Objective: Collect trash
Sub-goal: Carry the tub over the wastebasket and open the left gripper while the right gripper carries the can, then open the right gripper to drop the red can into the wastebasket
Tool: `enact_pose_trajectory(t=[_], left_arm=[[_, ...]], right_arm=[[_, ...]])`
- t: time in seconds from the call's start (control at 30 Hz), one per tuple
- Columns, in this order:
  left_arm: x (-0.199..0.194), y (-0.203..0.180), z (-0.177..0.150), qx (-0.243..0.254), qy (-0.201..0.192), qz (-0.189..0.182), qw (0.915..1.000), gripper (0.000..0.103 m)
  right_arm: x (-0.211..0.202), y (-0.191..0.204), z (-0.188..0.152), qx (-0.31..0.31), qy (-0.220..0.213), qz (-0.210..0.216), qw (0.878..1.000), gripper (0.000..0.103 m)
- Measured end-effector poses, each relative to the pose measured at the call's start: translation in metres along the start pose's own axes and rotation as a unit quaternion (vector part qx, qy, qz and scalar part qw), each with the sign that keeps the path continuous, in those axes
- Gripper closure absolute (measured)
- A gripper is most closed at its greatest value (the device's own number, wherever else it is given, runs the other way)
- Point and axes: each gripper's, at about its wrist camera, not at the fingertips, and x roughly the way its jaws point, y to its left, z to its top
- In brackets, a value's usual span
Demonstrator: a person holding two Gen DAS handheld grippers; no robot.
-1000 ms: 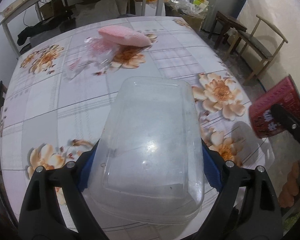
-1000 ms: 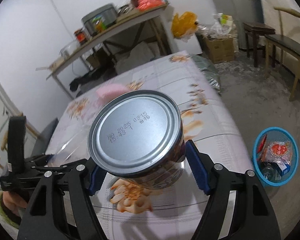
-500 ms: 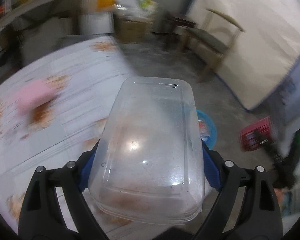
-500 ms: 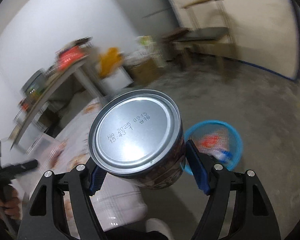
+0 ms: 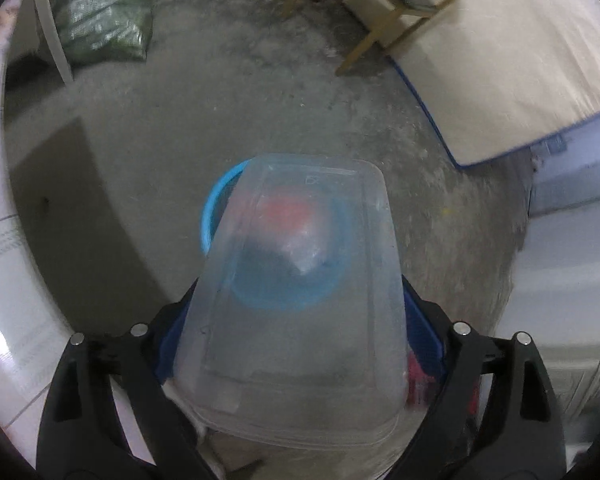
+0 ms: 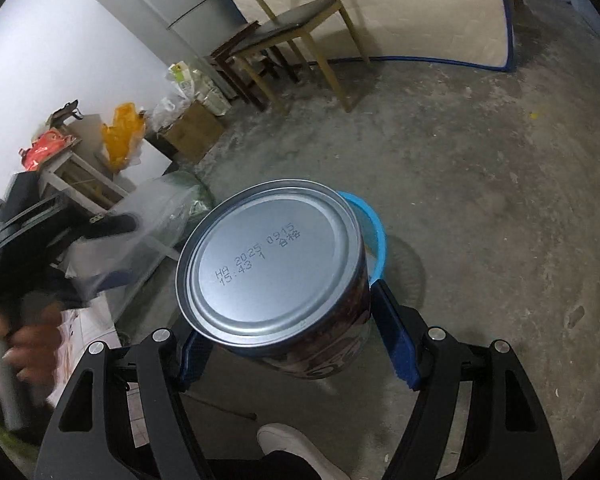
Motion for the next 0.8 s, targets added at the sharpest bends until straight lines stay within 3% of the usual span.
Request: enact_pose_trajectory(t=[0.2, 0.27, 0.5, 0.63, 0.8], left_arm=[[0.076, 0.026, 0.020, -0.113, 0.042, -0.013, 0.9927, 0.014], [0.088, 0.033, 0.015, -0.125, 0.052, -0.011, 0.9907, 0.014], [0.084, 0.045, 0.014, -0.133, 0.021, -0.038, 0.9901, 0.014], [0.084, 0.038, 0.017, -0.137, 0.028, -0.048, 0.9890, 0.014], [0.050, 0.032, 0.015, -0.116, 0.011, -0.074, 0.9904, 0.014]], right_arm=[[0.002, -0.008, -0.001, 0.000, 0.011, -0.013, 1.000, 0.032], [0.001, -0.010, -0.003, -0.005, 0.013, -0.017, 1.000, 0.032], [0.010, -0.007, -0.006, -0.011, 0.025, -0.023, 0.999, 0.032], [0.008, -0.004, -0.005, -0.020, 0.024, -0.023, 0.999, 0.032], [0.015, -0.002, -0.003, -0.021, 0.034, -0.018, 0.999, 0.032]])
